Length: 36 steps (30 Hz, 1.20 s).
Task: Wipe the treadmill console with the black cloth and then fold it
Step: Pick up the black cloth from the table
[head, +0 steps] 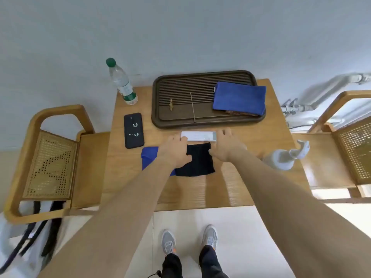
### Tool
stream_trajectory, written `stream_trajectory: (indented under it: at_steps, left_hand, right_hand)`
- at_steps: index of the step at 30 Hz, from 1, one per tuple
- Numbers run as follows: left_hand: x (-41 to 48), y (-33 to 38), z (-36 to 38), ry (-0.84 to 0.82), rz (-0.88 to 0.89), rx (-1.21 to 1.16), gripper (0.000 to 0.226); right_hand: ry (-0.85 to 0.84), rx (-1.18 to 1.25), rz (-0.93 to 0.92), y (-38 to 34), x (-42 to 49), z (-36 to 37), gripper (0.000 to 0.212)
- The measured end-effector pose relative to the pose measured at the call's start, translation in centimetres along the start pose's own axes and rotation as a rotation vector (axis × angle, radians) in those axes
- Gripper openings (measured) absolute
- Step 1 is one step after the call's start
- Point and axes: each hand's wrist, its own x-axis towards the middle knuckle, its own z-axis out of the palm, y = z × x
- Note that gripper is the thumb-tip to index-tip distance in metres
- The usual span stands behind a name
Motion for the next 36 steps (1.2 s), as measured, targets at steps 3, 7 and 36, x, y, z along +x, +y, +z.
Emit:
stream_trajectory:
  at_steps: [3, 7, 36]
  left_hand:
    - [1.5, 0.3, 3.2, -0.039, -0.010, -0.006, 0.058]
    - [3.2, 0.2, 6.9, -0.070, -0.054, -0.060, 0.063]
    - [-20.4, -7.7, -9.2, -0.170, -0.156, -0.604, 0.016]
  right_hand:
    - [-0.119, 0.096, 0.025, 1.1, 0.7, 3.7, 0.077]
    - [-0.185, 0.245, -0.028, 2.1, 1.1, 7.9, 0.081]
    - [-0.242, 0.057, -0.693, -15.7, -12.1, -3.2, 0.040]
